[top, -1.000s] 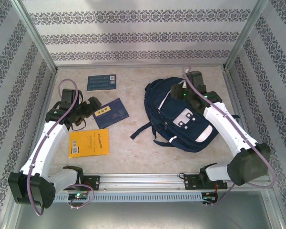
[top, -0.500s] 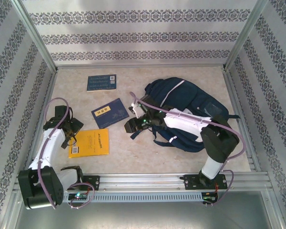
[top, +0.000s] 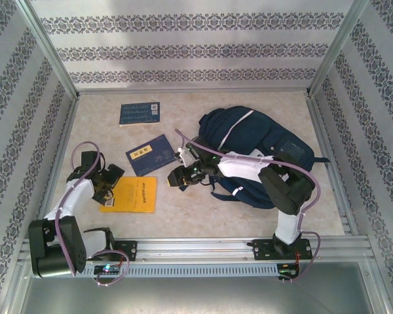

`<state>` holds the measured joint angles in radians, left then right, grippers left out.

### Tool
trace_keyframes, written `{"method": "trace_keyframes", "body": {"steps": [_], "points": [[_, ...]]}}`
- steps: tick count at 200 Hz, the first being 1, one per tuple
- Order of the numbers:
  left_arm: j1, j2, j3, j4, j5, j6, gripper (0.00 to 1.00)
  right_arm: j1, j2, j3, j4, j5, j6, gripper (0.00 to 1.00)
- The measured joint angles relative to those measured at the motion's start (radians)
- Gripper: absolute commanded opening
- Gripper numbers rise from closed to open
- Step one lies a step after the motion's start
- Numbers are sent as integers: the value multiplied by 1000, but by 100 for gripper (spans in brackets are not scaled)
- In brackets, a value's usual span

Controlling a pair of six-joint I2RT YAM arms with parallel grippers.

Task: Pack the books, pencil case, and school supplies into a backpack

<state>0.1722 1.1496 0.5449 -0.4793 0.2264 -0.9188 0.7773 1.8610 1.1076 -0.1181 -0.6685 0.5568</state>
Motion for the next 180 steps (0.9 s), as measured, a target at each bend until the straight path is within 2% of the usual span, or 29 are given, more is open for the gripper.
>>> {"method": "trace_keyframes", "body": {"steps": [58, 108, 180], "points": [[-111, -132, -127, 156, 181, -106, 97, 4, 129, 96, -14, 6, 42, 56], [-162, -148, -160, 219, 185, -130, 95, -22, 168, 129, -32, -6, 74, 56], [-219, -105, -154, 265, 221, -130, 95, -45, 190, 180, -124, 31, 43, 55]]}}
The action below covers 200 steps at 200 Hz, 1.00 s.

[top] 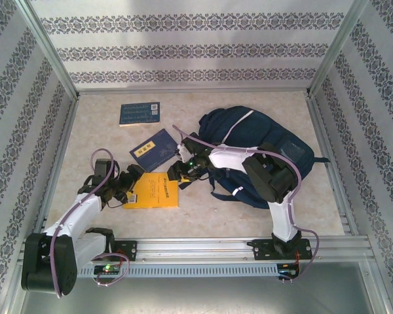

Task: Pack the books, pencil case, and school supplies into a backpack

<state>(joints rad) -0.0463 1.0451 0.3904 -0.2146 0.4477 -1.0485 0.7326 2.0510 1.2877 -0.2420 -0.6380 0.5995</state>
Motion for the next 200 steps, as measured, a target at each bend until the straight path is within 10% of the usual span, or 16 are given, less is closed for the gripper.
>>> {"method": "trace_keyframes", "body": {"steps": [200], "points": [[-7, 71, 45, -10, 43, 61, 96, -31, -40, -67, 79, -75, 93, 0]]}}
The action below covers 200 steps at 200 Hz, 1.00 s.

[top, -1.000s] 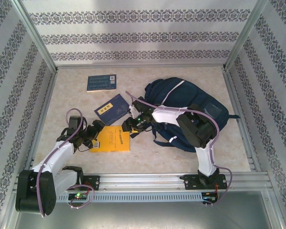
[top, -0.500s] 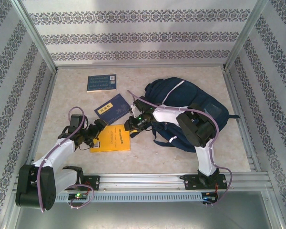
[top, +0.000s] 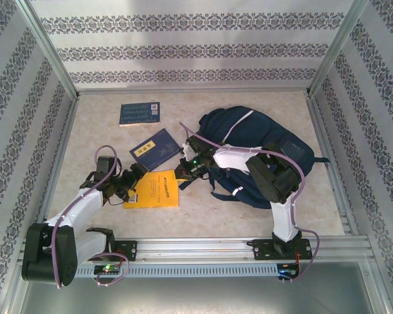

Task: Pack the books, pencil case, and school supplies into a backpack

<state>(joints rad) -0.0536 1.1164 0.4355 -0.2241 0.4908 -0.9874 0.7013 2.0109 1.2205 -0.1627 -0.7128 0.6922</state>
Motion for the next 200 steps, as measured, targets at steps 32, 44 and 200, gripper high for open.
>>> {"method": "trace_keyframes", "body": {"steps": [32, 44, 200], "points": [[-47, -25, 64, -147, -47, 89, 100, -16, -2, -42, 87, -53, 43, 0], [-90, -57, 97, -236, -80, 128, 100, -21, -9, -68, 132, -75, 81, 0], [-906, 244, 586, -652, -820, 747, 100, -167, -107, -129, 291, -220, 430, 5]]}}
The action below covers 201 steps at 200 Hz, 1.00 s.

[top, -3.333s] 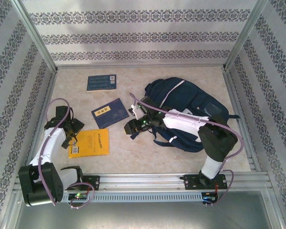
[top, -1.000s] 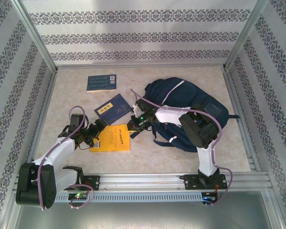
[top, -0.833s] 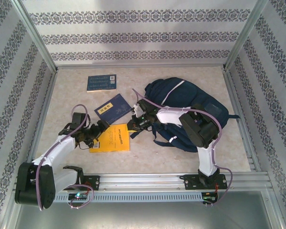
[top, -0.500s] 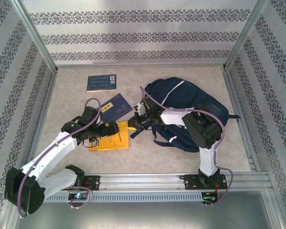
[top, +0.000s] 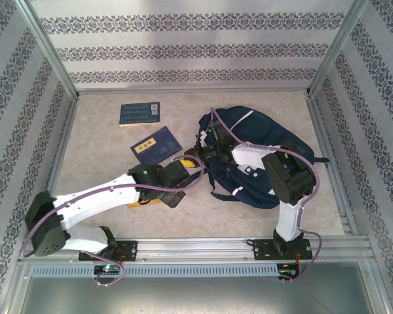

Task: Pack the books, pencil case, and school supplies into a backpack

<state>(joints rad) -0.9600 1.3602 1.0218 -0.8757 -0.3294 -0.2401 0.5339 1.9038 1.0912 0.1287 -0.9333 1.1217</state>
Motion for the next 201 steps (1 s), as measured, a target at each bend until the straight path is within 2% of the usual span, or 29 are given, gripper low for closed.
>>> {"method": "trace_keyframes", "body": {"steps": [24, 44, 47, 48, 81, 101, 152, 177, 201], "points": [[15, 22, 0, 0, -51, 3, 100, 1, 0, 55, -157, 28, -131, 26], [121, -48, -34, 32, 1, -45, 100, 15, 0, 111, -258, 62, -240, 40], [129, -57, -40, 37, 12, -56, 100, 19, 0, 117, -264, 66, -249, 41], [161, -76, -50, 42, 22, -64, 100, 19, 0, 119, -268, 67, -256, 42], [457, -268, -162, 77, 151, -221, 99, 58, 27, 186, -375, 134, -377, 47], [575, -309, -237, 90, 243, -315, 96, 81, 75, 256, -443, 204, -465, 50], [595, -345, -392, 174, 499, -478, 94, 125, 187, 495, -619, 396, -715, 52], [595, -402, -473, 221, 610, -553, 95, 135, 277, 647, -678, 425, -805, 52], [595, -389, -520, 253, 687, -600, 96, 138, 361, 742, -727, 416, -842, 52]]}}
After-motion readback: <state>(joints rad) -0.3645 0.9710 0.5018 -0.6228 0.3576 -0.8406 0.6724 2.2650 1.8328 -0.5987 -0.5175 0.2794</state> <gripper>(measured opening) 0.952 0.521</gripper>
